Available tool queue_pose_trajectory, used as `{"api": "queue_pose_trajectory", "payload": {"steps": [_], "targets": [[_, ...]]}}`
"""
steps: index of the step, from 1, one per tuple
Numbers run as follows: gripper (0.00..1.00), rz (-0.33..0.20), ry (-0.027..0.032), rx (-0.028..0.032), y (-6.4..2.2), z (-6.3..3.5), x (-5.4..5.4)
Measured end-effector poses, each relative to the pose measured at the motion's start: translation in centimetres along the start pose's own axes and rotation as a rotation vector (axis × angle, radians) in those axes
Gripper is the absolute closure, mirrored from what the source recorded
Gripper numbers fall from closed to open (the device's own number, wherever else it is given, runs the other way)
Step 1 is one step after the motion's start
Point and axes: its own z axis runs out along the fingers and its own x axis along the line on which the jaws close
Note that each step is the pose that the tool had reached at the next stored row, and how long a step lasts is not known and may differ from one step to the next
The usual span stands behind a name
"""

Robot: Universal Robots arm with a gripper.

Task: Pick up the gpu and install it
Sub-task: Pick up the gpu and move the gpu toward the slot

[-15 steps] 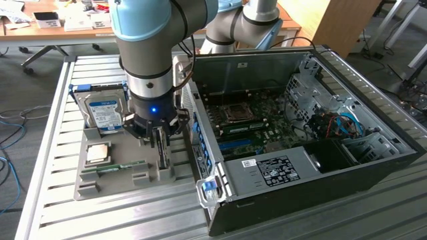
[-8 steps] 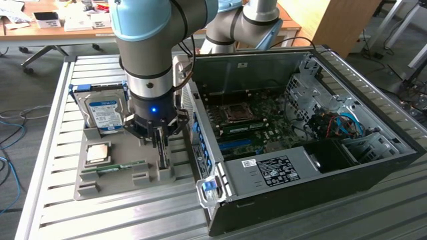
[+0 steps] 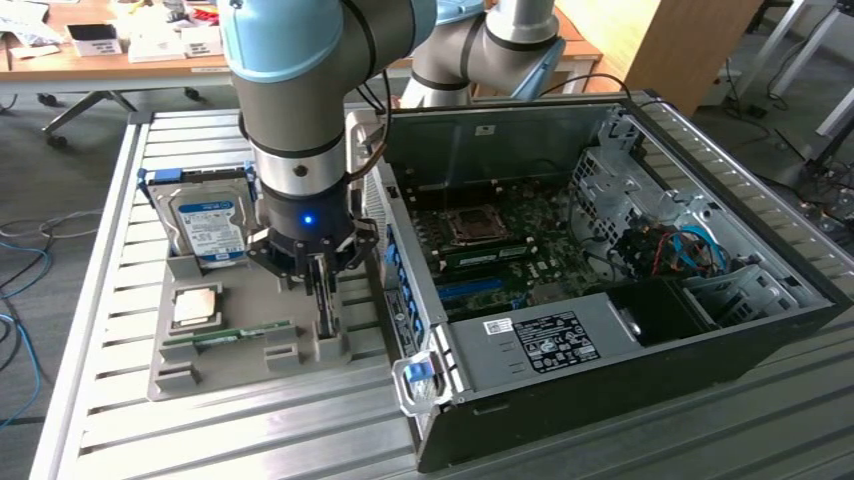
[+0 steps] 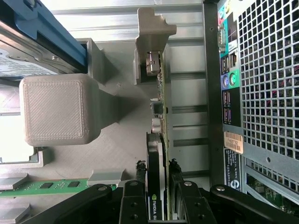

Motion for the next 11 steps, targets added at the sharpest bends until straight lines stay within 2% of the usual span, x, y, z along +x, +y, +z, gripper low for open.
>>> {"api": "queue_pose_trajectory", "payload": {"steps": [9,10,11], "targets": [[0.67,0.0,0.0001,0.0,0.0,0.0,0.0],[0.68,0.0,0.0002,0.0001,0.0,-0.01,0.0],[0.73,0.0,0.0001,0.0001,0.0,0.0,0.0]]}}
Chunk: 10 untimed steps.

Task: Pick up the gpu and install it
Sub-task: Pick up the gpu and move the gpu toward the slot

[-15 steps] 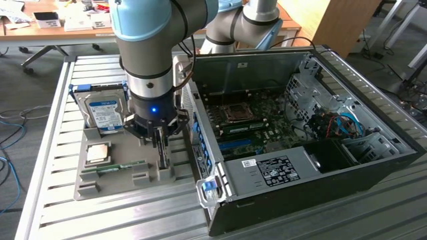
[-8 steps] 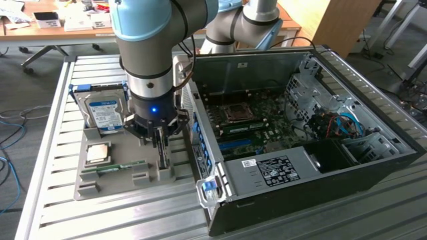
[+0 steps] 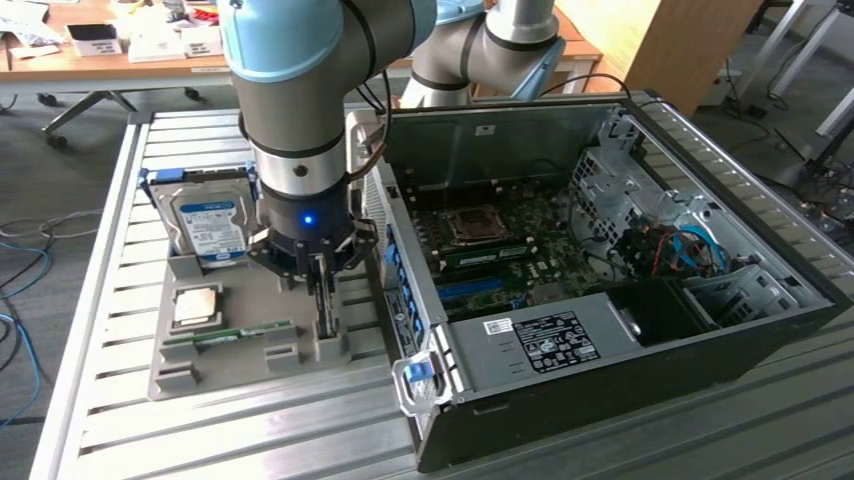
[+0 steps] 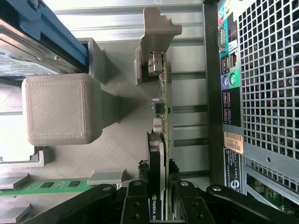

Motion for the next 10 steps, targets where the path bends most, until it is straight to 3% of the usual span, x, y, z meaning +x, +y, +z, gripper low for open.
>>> {"api": "queue_pose_trajectory", "payload": {"steps": [7,10], "targets": [[0.73,0.0,0.0,0.0,0.0,0.0,0.0],[0.73,-0.028,0.0013,-0.0017,0.0,0.0,0.0]]}}
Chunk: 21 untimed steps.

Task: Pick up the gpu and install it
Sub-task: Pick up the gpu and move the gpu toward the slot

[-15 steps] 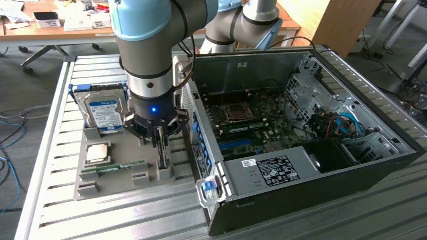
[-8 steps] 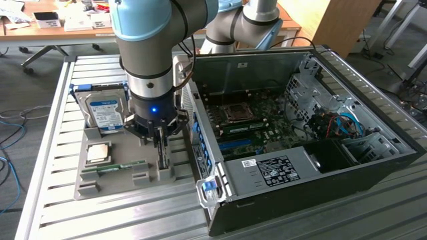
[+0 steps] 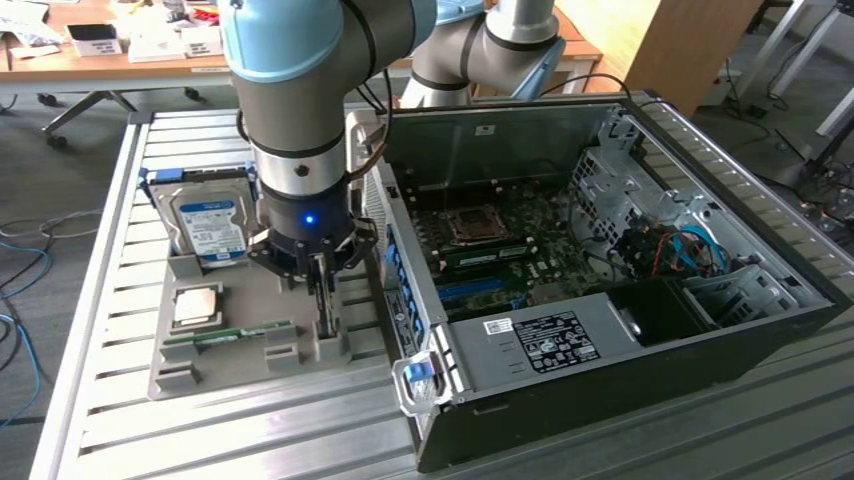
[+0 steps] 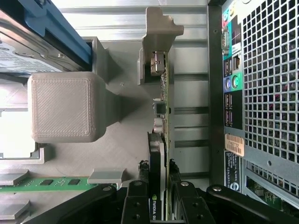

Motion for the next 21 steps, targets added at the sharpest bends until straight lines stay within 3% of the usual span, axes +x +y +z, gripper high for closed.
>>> {"api": "queue_pose_trajectory", "payload": {"steps": [7,21], "targets": [[0.73,0.0,0.0001,0.0001,0.05,-1.1,0.0],[0.73,0.0,0.0001,-0.002,0.28,-6.12,-0.1]]}}
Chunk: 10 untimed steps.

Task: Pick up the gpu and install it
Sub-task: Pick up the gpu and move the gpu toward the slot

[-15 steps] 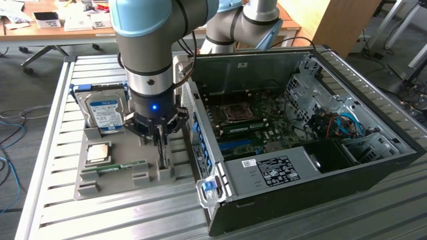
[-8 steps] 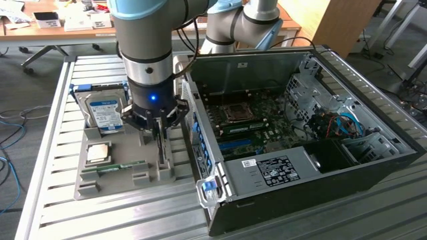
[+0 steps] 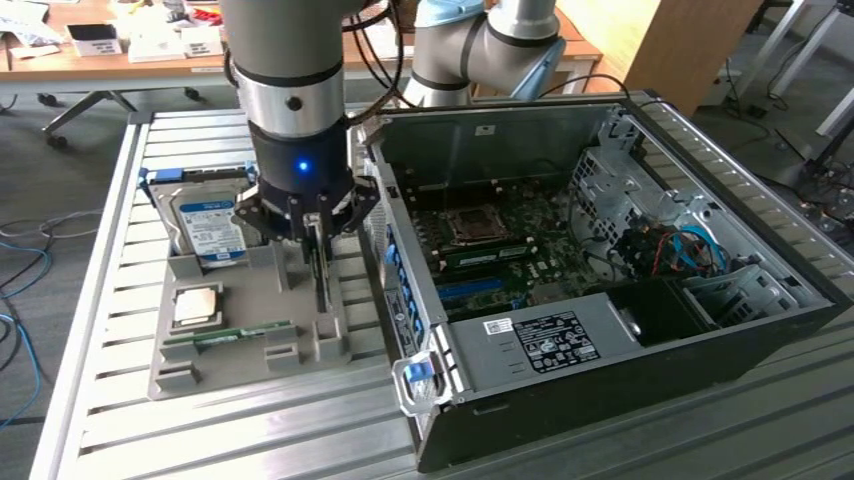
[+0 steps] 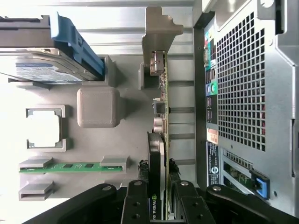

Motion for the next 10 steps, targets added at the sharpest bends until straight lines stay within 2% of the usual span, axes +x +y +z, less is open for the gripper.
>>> {"api": "queue_pose_trajectory", "payload": {"steps": [10], "targets": [[0.73,0.0,0.0,0.0,0.18,-3.7,-0.1]]}}
